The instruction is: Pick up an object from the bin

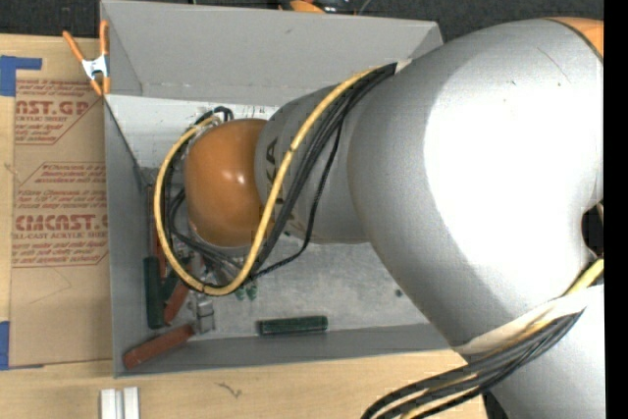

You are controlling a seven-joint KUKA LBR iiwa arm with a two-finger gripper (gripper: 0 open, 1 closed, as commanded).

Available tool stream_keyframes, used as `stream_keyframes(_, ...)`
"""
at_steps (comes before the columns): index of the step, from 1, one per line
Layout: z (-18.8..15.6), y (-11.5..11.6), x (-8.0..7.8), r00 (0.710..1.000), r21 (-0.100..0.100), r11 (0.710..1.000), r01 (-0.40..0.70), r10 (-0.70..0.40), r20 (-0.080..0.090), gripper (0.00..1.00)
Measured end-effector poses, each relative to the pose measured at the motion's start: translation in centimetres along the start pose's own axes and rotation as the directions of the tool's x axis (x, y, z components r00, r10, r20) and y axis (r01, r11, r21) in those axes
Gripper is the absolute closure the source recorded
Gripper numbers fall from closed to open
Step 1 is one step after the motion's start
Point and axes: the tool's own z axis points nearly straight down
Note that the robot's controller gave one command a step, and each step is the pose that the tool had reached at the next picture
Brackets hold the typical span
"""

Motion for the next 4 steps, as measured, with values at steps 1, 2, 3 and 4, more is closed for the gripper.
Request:
stream_keyframes(1, -0.1, -0.1, 0.0, 1.0, 0.002, 1.0, 0.0, 0.0, -0.004, 1.0)
stream_keyframes(2, 0.0, 0.0, 0.0, 1.0, 0.0, 1.0, 0.0, 0.0, -0.001, 0.0)
stream_keyframes(3, -0.1, 0.0, 0.0, 1.0, 0.001, 1.0, 0.001, -0.001, -0.003, 1.0)
stream_keyframes(4, -13.0, 0.6, -2.9, 0.996, -0.001, 0.996, 0.093, -0.093, 0.01, 1.0)
